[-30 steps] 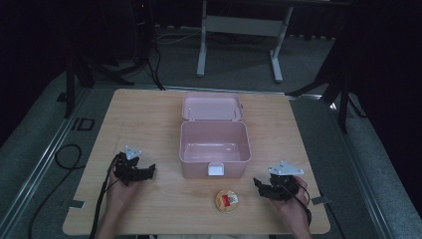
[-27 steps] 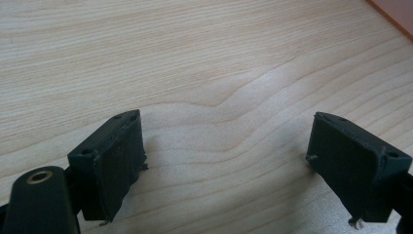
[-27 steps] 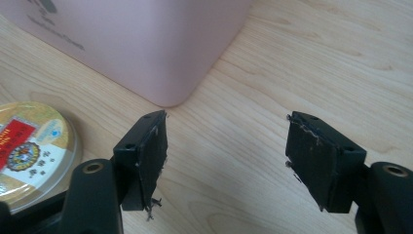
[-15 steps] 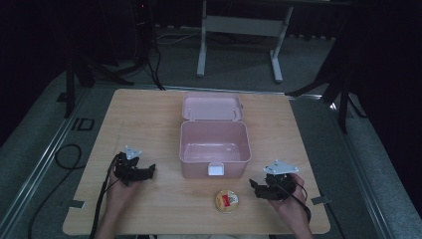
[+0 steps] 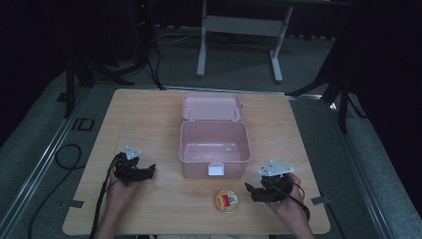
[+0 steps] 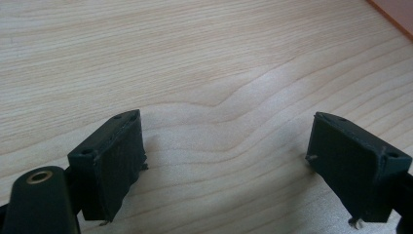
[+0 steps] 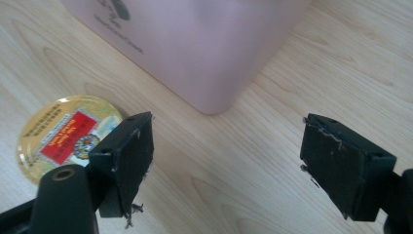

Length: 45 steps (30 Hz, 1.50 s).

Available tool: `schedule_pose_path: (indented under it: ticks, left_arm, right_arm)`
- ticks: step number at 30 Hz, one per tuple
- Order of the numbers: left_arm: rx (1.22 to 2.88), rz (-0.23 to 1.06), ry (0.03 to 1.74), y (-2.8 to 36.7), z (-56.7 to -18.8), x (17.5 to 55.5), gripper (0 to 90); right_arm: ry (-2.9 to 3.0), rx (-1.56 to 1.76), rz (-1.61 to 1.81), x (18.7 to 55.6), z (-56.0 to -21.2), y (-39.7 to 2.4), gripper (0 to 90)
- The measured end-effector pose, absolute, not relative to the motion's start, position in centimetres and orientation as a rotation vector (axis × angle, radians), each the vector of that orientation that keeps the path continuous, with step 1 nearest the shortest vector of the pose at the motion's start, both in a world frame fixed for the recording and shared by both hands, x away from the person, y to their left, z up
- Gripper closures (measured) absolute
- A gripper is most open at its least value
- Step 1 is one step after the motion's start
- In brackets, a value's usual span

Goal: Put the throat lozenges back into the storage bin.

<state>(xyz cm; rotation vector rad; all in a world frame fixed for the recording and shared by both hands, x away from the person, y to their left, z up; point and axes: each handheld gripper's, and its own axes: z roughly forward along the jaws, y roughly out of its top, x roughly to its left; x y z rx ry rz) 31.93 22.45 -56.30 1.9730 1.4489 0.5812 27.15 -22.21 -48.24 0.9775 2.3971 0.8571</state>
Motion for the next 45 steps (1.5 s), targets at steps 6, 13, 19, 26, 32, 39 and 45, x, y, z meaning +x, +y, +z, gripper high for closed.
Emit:
schedule_pose_path:
  ticks: [6, 13, 19, 26, 32, 39, 45]
  left_arm:
    - [1.973, 0.581, 1.449, 22.4, -56.3, 31.9, 14.0]
    - [1.973, 0.581, 1.449, 22.4, -56.3, 31.9, 14.0]
    - [1.973, 0.581, 1.450, 22.4, -56.3, 31.9, 14.0]
    - [1.972, 0.582, 1.450, 22.4, -56.3, 31.9, 14.0]
    - [1.971, 0.581, 1.450, 22.4, -56.3, 31.9, 14.0]
    - [1.971, 0.581, 1.450, 22.4, -56.3, 31.9, 14.0]
    - [1.970, 0.581, 1.450, 22.4, -56.3, 31.9, 14.0]
  right_arm:
    - [2.420, 0.946, 0.847, 27.2, -48.0, -21.8, 19.7]
    - [2.457, 0.894, 0.826, 27.0, -47.9, -21.1, 19.5]
    - [2.492, 0.851, 0.821, 27.0, -47.9, -20.7, 19.5]
    - [2.524, 0.814, 0.806, 27.0, -47.9, -20.1, 19.1]
    - [2.582, 0.781, 0.810, 27.0, -47.7, -19.5, 17.9]
    - [2.633, 0.740, 0.802, 27.1, -47.5, -19.2, 17.3]
    - [2.692, 0.694, 0.809, 27.3, -47.2, -18.9, 16.0]
